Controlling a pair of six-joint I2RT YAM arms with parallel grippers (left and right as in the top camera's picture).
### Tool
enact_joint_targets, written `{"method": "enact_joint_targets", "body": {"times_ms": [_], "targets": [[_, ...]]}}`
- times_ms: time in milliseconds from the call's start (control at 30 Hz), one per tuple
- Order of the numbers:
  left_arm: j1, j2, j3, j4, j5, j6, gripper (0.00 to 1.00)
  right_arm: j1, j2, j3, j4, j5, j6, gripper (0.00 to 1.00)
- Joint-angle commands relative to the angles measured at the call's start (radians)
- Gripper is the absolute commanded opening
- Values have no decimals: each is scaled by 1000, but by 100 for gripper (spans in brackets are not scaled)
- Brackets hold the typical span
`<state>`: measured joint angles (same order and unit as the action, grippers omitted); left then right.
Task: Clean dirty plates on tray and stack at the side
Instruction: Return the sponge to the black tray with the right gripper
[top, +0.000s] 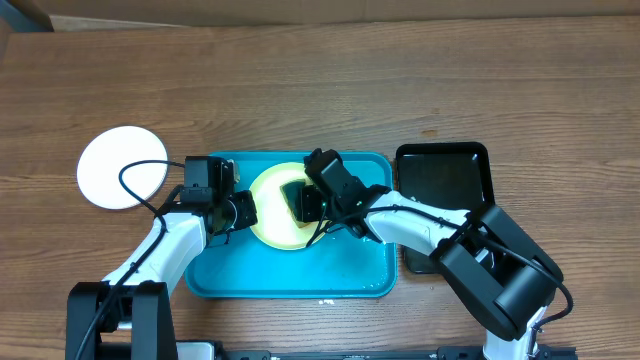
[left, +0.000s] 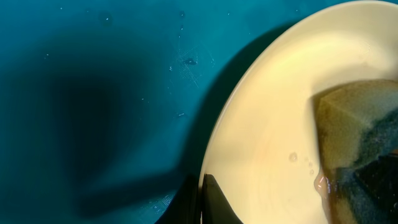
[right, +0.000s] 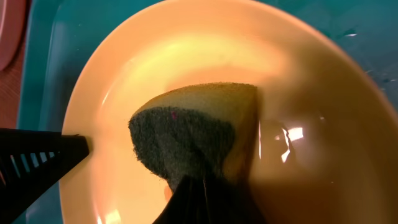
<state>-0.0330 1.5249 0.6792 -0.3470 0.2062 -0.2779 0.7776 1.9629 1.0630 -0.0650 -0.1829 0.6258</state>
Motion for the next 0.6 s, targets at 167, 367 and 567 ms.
{"method": "enact_joint_targets", "body": {"times_ms": [167, 367, 567], "targets": [[-7, 6, -9, 0, 19, 20, 4, -39, -145, -14, 166, -161, 22, 4], [-7, 6, -9, 0, 19, 20, 4, -95, -299, -14, 136, -159, -55, 4], [-7, 6, -9, 0, 19, 20, 4, -194, -425, -14, -169, -101, -100, 4]]}}
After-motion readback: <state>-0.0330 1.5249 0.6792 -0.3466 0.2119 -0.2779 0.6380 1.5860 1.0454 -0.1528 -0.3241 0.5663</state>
